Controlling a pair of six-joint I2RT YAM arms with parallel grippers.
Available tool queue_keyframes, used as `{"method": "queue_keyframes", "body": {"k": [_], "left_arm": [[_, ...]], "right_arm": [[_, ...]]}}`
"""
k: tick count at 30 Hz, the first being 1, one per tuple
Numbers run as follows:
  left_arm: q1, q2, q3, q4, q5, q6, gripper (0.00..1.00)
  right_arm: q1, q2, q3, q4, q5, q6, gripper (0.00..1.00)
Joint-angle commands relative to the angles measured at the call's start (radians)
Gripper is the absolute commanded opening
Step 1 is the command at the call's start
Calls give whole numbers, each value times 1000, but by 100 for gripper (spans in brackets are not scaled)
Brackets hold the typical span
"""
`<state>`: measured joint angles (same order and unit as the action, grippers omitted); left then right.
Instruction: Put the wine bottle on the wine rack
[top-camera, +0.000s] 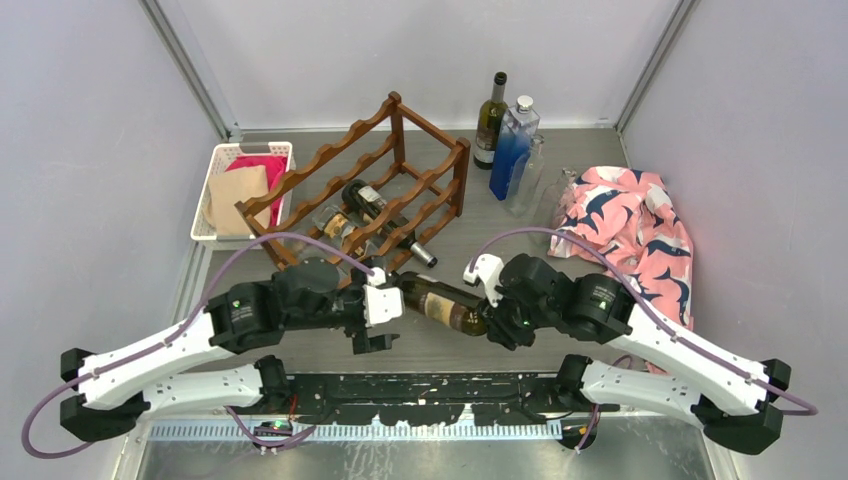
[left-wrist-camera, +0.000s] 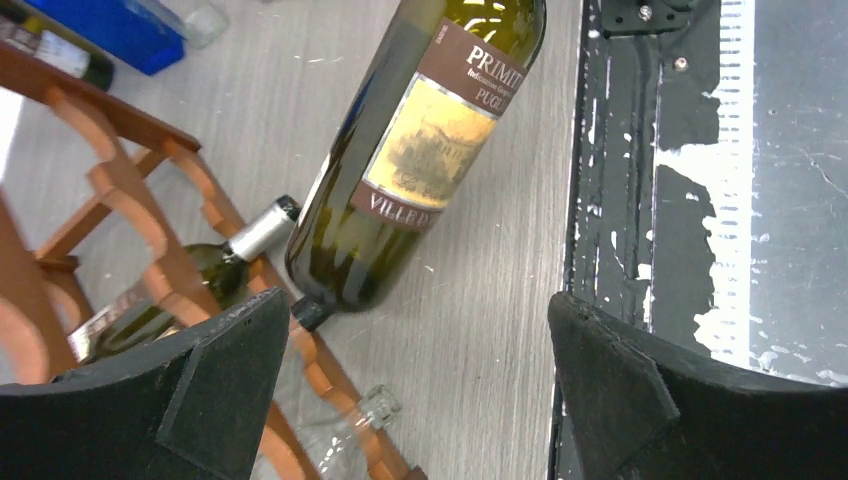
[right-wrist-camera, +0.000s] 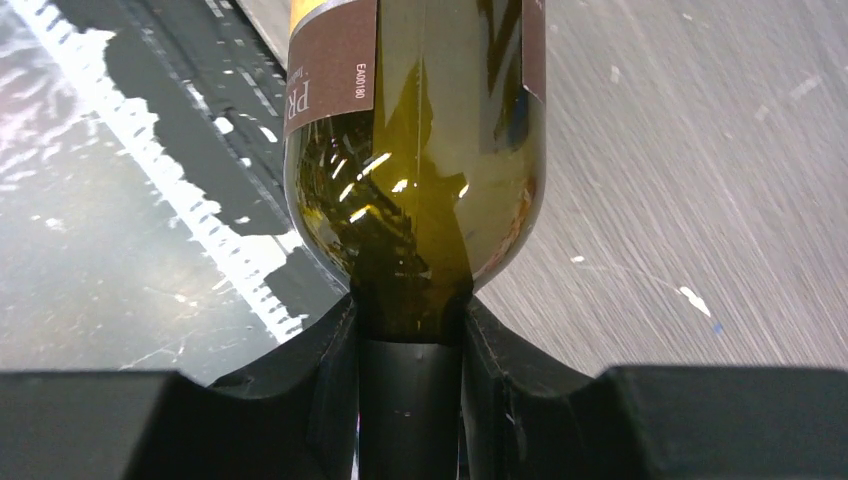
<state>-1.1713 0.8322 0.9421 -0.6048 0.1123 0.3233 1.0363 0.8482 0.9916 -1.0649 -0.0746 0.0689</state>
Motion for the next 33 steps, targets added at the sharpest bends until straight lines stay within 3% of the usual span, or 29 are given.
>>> {"method": "queue_keyframes", "body": {"k": [1, 8, 11, 16, 21, 33], "left_arm": [[-2, -19, 126, -88, -60, -43, 100], [-2, 29, 311, -88, -105, -115, 100], [2, 75, 389, -94, -209, -80, 100], [122, 171, 481, -88, -228, -66, 100], [289, 204, 468, -9, -142, -136, 100], [387, 153, 326, 149, -212, -152, 99]], "right_arm": [[-29, -73, 112, 41, 140, 29, 1], [-100, -65, 119, 35, 261, 57, 1], [-161, -40, 115, 42, 271, 51, 1], [-301, -10, 96, 82, 211, 32, 1], [-355, 23, 59, 166, 137, 31, 1], [-431, 133, 11, 307, 52, 34, 1]]}}
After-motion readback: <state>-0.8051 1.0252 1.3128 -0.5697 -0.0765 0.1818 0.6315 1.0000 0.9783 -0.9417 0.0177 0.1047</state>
